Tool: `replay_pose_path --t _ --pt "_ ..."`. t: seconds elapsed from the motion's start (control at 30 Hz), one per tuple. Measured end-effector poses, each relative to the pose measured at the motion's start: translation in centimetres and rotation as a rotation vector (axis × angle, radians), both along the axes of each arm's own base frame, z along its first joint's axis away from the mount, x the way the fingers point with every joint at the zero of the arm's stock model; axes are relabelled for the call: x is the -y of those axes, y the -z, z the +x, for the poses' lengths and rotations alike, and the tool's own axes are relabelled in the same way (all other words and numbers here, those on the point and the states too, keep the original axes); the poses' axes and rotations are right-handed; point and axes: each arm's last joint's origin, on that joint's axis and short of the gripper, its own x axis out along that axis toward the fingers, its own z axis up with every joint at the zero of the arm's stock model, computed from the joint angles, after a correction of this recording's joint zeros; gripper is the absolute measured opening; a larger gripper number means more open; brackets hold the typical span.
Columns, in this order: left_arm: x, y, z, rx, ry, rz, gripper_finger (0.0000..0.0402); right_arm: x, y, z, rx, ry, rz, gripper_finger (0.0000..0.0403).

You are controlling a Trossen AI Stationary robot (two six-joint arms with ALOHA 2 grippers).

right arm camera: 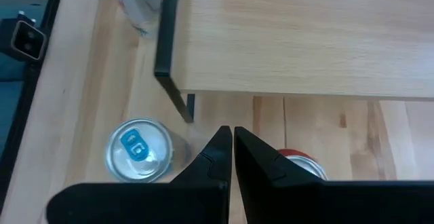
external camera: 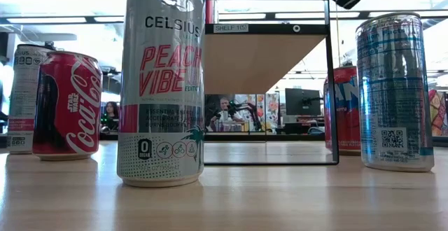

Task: Place canned beverage on shelf
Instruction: Put the left blue soda can on the shelf aligned with the other blue soda can

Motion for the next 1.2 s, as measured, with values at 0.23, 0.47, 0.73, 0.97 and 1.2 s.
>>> replay_pose_path --t 0.23,0.47,0.73,0.97,1.2 --pt "-0.3 -4.2 0.1 0.112 0.026 -0.032 0.0213 -1.2 -0.9 -0.5 0.045 -0.044 0.03 0.0009" --pt "-0.8 -7.3 2.1 0.346 0.223 0.039 0.0213 -2.9 -2.0 -0.8 0.11 -0.114 0.063 0.0009" --pt "-1.5 -9.7 6.6 0.444 0.555 0.118 0.0213 -4.1 -3.8 -0.6 0.236 -0.157 0.12 0.0009" --pt "-4.2 -9.2 8.9 0.389 0.683 0.17 0.0213 -4.5 -4.7 0.1 0.354 -0.185 0.134 0.0009" --pt "-6.0 -9.3 10.2 0.389 0.761 0.222 0.0213 -5.1 -5.1 1.2 0.474 -0.237 0.104 0.0009"
